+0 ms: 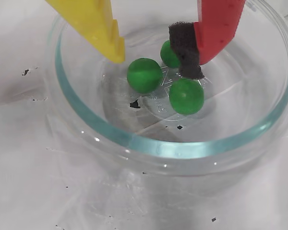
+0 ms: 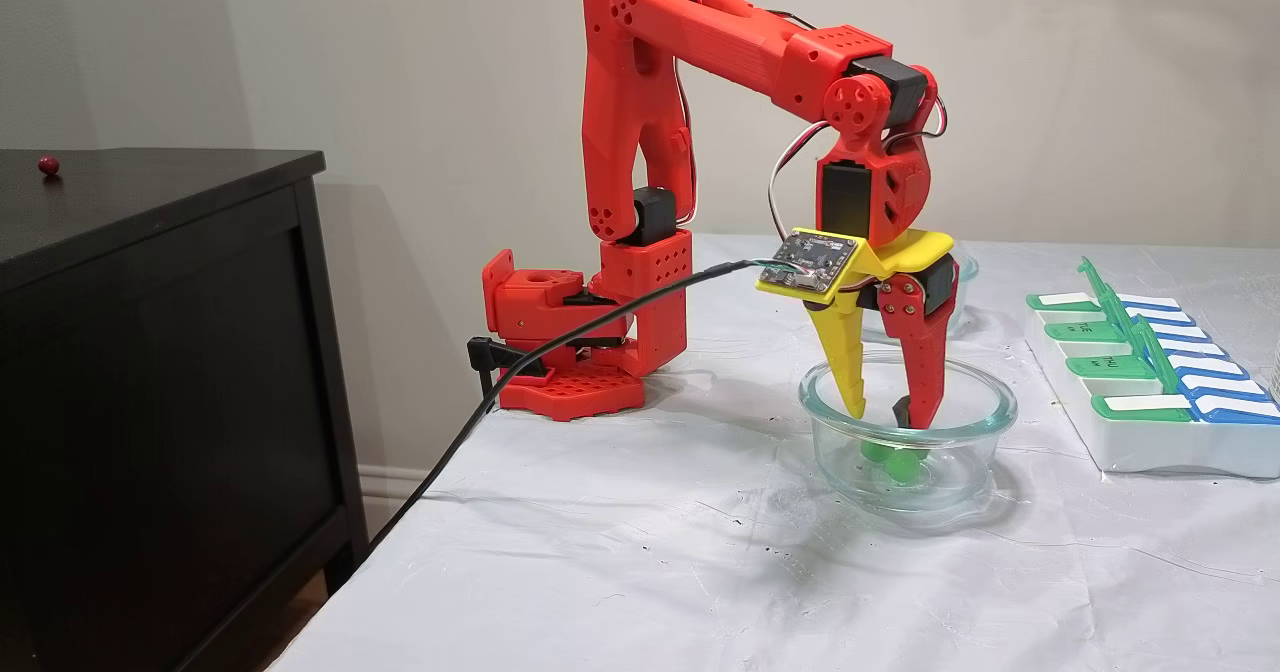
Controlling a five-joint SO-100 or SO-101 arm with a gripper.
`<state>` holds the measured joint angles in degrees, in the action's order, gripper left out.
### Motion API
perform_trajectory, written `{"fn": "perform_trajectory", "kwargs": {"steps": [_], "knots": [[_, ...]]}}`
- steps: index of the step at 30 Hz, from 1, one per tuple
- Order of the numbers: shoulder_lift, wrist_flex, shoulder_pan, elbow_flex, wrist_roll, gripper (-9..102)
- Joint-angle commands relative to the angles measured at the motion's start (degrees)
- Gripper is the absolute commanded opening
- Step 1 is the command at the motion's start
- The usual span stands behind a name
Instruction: Sort medicines into box.
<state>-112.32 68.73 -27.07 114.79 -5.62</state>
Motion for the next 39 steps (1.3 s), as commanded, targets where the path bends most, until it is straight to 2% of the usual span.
{"fn": "perform_trajectory", "kwargs": {"steps": [1,14,27,39], "knots": [[-0.3,1.1,0.9,-5.3,0.9,22],[2.7,2.5,2.5,-7.5,4.0,26],[3.3,-2.7,4.4,-4.8,8.9,29],[5.1,-6.5,6.2,-1.5,10.5,26]]}}
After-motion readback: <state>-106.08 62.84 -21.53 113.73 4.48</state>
